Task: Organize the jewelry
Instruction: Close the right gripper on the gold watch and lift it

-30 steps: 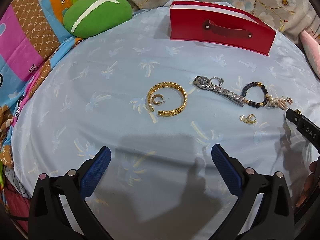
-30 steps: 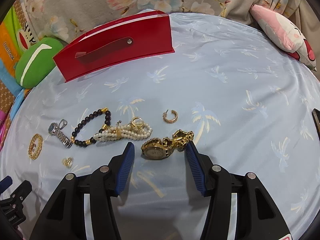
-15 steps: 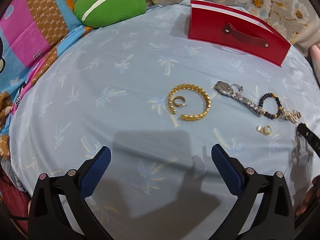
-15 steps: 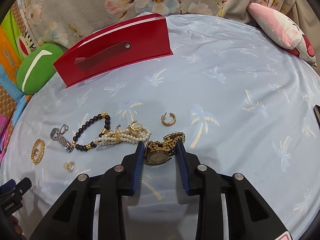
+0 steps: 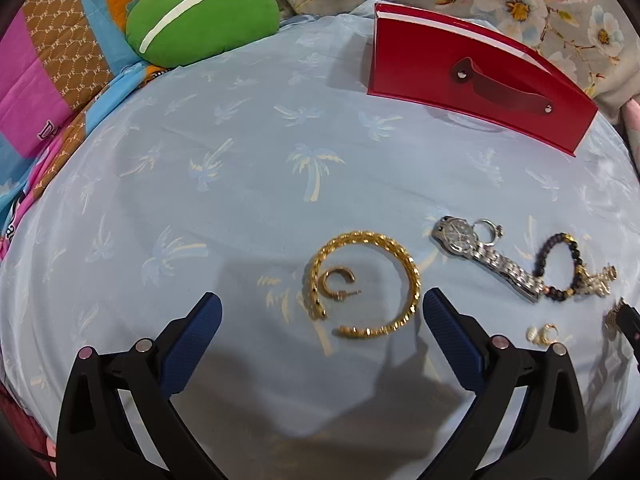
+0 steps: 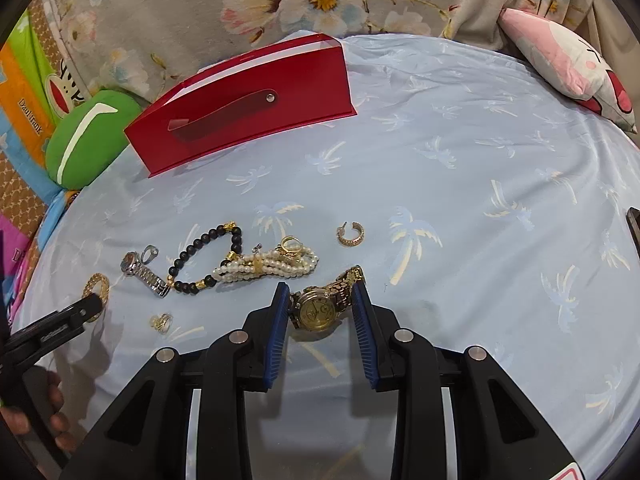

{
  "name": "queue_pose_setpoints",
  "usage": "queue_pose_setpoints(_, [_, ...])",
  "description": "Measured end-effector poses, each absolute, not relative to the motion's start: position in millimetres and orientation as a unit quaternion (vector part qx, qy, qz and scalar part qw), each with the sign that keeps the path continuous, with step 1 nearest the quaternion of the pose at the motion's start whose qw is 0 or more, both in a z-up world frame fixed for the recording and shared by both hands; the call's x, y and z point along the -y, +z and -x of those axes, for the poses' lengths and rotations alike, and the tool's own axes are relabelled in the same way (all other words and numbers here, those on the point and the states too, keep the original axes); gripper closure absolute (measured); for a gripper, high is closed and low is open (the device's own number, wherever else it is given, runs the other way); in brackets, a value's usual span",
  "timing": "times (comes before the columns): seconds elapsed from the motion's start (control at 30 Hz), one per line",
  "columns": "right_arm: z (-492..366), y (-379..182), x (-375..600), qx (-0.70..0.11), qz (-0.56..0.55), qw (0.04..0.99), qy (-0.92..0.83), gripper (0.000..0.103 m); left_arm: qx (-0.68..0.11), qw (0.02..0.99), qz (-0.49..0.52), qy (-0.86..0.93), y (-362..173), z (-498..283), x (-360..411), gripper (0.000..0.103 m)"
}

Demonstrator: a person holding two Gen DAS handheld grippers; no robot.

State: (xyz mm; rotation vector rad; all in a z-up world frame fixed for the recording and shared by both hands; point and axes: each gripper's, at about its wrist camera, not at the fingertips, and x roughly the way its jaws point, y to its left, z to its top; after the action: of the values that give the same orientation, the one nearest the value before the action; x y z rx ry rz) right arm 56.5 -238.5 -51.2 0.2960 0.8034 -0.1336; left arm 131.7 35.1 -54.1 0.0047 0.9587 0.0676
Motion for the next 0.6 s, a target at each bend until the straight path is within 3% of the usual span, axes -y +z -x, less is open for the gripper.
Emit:
queue_pose_setpoints(0.1, [-57, -50, 238, -0.389, -0.143, 0.908, -0.063, 0.073, -0.458, 0.889, -0.004, 0.028, -57, -135, -35, 0.007])
queue_pose_setpoints(0.17, [-57, -50, 238, -0.389, -0.143, 0.908, -0.063, 0.073, -0.457, 0.889, -0.005, 0.019, -59, -135, -34, 0.013])
queue_pose_setpoints(0.4, [-56, -48, 237, -0.386, -0.141, 0.910, -0.061, 0.073, -0.447, 0.894, -0.004, -0.010, -53, -131, -28, 0.048])
queue_pose_setpoints(0.6, [-54, -43, 237, -0.380, -0.139, 0.912, -0.061, 0.073, -0.436, 0.899, 0.015, -0.034, -41, -122, -28, 0.049])
